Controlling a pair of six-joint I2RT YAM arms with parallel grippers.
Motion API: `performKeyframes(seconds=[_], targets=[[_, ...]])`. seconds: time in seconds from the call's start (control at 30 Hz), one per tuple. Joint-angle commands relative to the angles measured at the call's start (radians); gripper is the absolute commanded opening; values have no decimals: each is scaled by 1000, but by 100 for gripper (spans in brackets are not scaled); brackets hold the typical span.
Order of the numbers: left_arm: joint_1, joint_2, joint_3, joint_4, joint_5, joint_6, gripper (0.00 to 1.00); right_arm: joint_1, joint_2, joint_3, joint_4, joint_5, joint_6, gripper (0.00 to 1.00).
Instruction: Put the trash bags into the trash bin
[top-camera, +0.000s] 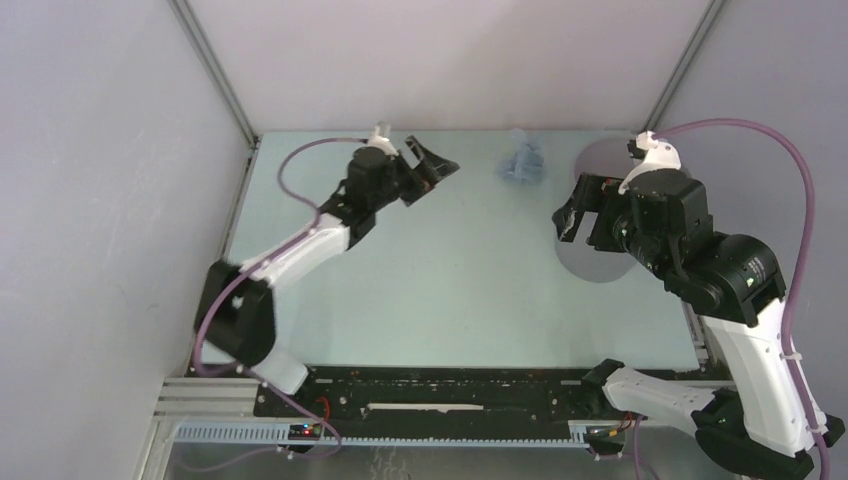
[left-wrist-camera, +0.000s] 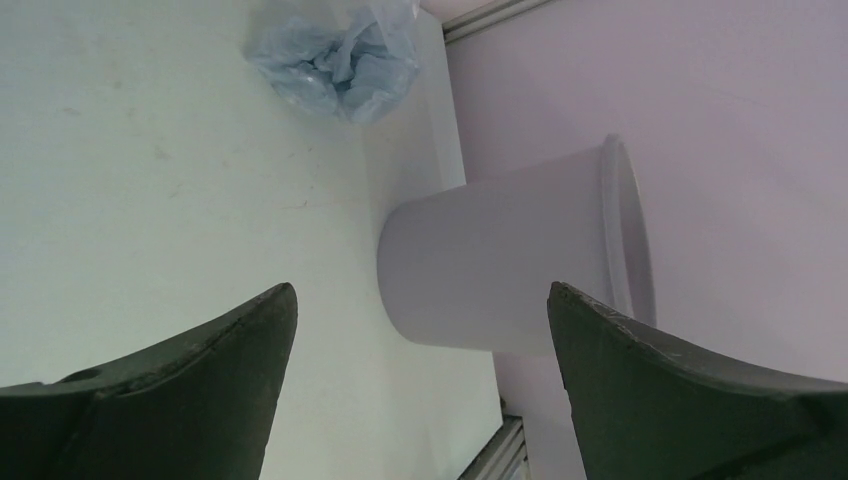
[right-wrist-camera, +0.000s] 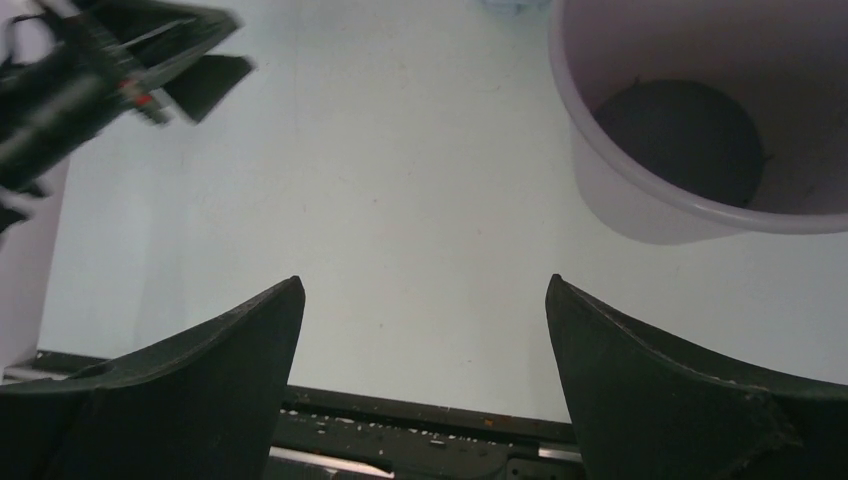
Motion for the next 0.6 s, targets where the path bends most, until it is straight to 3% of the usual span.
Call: performKeyframes(seconds=[0.0,0.17,0.43,0.57], targets=[[-47,210,174,256,6,-46,100,-7,-1,4,-11,-64,33,100],[-97,502,433,259,-79,4,99,-51,23,0,-1,-65,36,100],[-184,873,861,311,-241,248,100,-186,60,4,13,-175,8,100],[-195,1076,1181,172,-274,290,99,-259,68,26,-19,-216,-9,100]])
